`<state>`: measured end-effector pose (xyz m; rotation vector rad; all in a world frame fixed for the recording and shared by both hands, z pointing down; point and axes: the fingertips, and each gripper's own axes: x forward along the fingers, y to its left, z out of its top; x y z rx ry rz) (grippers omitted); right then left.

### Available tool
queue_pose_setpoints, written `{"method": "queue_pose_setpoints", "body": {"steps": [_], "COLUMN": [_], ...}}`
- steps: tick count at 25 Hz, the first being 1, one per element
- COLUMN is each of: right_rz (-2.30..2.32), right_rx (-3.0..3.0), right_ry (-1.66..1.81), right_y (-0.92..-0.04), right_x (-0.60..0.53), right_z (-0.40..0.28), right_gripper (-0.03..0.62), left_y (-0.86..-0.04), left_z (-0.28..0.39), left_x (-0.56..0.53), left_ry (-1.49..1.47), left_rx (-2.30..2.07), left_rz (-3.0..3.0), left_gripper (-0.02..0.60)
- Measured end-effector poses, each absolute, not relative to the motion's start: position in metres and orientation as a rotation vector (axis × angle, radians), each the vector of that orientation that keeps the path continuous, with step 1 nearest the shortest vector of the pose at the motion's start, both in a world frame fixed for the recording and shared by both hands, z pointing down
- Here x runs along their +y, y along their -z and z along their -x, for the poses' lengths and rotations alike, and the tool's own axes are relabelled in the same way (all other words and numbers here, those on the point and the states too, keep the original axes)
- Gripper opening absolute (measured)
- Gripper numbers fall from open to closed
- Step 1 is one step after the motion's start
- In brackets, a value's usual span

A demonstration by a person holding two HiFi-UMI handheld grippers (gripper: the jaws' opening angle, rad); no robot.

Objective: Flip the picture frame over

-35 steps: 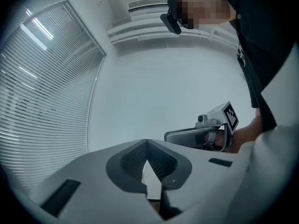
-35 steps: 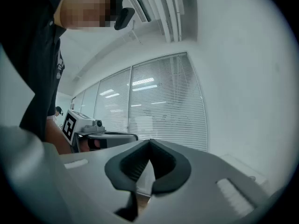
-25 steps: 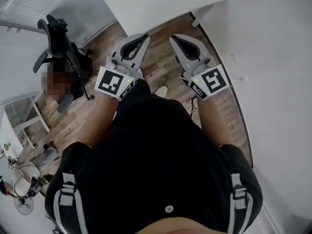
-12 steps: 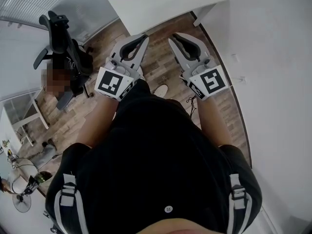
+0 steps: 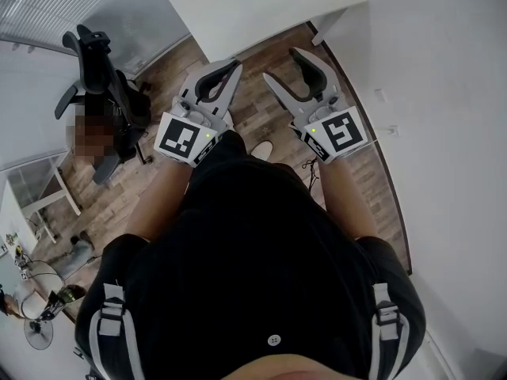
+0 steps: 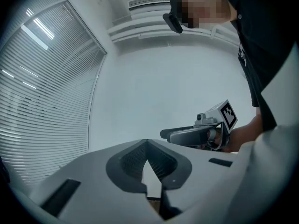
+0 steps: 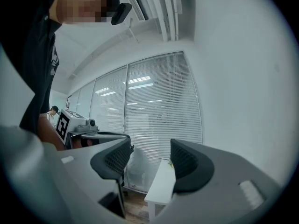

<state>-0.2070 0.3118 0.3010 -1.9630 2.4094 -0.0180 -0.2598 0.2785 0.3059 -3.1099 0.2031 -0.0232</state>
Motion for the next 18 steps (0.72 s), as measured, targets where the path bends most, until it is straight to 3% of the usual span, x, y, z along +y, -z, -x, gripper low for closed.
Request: {"method": "queue_pose_setpoints", "body": {"steps": [3,8,18], "right_rz": [1.988,1.994,2.016], "right_rx": [2.391,2.380,2.355], "right_ry": [0.017,0.047,0.087], "right_y": [-0.301,-0.300,-0.300], "right_x": [0.304,0.285,0.242], "right_z": [0.201,0.194,0.181], "right_gripper": [0.333,0.393,0.413], "left_y": [-0.305,-0.304,-0.301], "left_z": [0.255,0.248,0.233], "left_x": [0.274,0.256,0.212], "left_ry": [0.022,0.026,0.049], "left_rx": [0.185,0.172,0.140], "left_rz": [3.110,3.118,3.123], "left_gripper": [0.002,0.002,0.002]}}
